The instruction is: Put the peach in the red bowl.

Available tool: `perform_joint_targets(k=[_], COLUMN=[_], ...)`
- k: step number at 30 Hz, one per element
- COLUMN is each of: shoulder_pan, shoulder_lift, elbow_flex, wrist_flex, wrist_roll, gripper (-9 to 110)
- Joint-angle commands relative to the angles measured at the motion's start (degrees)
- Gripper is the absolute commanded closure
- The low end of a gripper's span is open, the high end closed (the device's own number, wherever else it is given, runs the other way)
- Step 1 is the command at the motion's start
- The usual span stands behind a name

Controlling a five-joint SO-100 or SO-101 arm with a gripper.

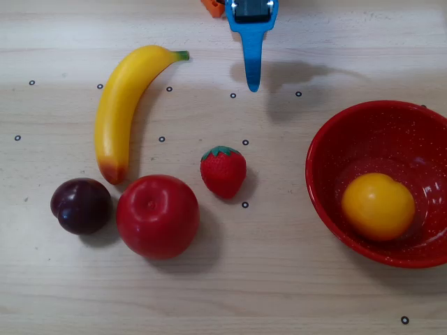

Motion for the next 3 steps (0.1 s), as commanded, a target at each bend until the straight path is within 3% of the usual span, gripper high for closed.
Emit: perform_joint_targets(k=[1, 3], shoulder_pan=[-1.58, -1.58], shoulder_lift=[0.62, 0.62], elbow_flex=[0.53, 0.53], wrist_flex=[-0.53, -0.53], wrist_roll=[-0.88, -0.88], gripper=[101, 101])
